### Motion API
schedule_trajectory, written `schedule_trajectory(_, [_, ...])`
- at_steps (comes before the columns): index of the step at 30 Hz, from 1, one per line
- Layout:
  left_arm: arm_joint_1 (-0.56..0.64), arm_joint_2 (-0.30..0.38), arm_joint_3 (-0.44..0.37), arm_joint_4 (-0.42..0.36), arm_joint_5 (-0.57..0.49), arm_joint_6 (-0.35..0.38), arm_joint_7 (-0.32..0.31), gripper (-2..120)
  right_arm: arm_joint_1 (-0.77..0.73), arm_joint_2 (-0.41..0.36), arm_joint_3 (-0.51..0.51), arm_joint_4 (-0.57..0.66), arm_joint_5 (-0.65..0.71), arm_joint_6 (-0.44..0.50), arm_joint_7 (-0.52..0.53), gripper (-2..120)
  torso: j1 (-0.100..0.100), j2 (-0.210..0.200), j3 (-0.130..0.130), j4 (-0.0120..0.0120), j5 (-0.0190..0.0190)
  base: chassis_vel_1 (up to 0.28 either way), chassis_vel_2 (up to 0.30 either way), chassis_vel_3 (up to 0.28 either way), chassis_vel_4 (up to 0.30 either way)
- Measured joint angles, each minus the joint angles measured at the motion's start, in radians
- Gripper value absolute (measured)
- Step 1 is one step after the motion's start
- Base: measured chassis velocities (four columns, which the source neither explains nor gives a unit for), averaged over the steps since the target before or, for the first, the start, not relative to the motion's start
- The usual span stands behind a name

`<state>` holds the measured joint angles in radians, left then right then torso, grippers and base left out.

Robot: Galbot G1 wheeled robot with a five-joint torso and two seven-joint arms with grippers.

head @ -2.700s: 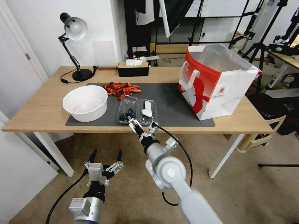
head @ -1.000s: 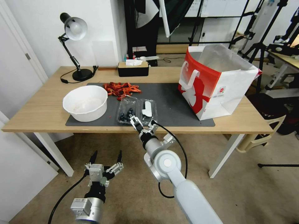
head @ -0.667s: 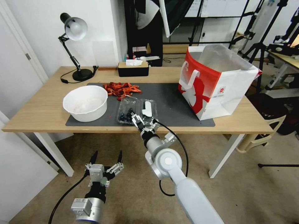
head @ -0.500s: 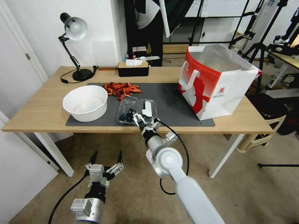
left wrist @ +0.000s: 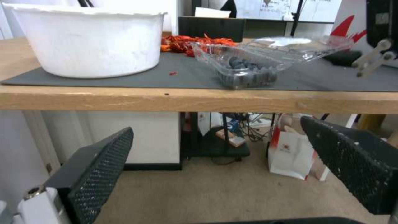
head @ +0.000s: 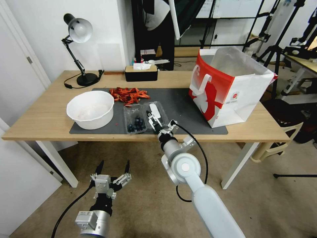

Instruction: Close the takeout container lid, then place the container into the takeout bag.

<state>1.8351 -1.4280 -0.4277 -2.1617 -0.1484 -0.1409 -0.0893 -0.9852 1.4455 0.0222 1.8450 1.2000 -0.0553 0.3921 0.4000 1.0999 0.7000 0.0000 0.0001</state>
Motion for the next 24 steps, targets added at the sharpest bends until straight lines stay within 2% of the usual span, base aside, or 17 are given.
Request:
schedule_trajectory(5, [0.001, -0.002, 0.0, 0.0, 0.0, -0.001, -0.001, 100, 0.015, -0.008, -0.004, 0.0, -0.078, -0.008, -0.003, 100, 0.0, 0.0, 0.0, 0.0, 0.0, 0.0, 0.0, 0.0, 0.0])
schedule_trajectory(13, [0.006, -0.007, -0.002, 0.0, 0.001, -0.007, -0.002, 100, 0.047, -0.028, -0.018, -0.015, -0.152, -0.022, -0.084, 100, 0.0, 0.0, 0.0, 0.0, 0.0, 0.0, 0.0, 0.0, 0.0])
schedule_trajectory(20, [0.013, -0.016, 0.005, 0.0, 0.011, -0.015, -0.003, 100, 0.098, -0.057, -0.059, -0.068, -0.243, -0.025, -0.257, 100, 0.0, 0.0, 0.0, 0.0001, 0.0, 0.0, 0.0, 0.0, 0.0])
schedule_trajectory(21, [0.013, -0.016, 0.005, 0.0, 0.011, -0.015, -0.003, 100, 0.098, -0.057, -0.059, -0.068, -0.243, -0.025, -0.257, 100, 0.0, 0.0, 0.0, 0.0001, 0.0, 0.0, 0.0, 0.0, 0.0])
schedule_trajectory(24, [0.017, -0.021, 0.011, 0.001, 0.016, -0.019, -0.004, 100, 0.144, -0.073, -0.085, -0.091, -0.237, -0.066, -0.319, 100, 0.0, 0.0, 0.0, 0.0, -0.0001, 0.0, 0.0, 0.0, 0.0])
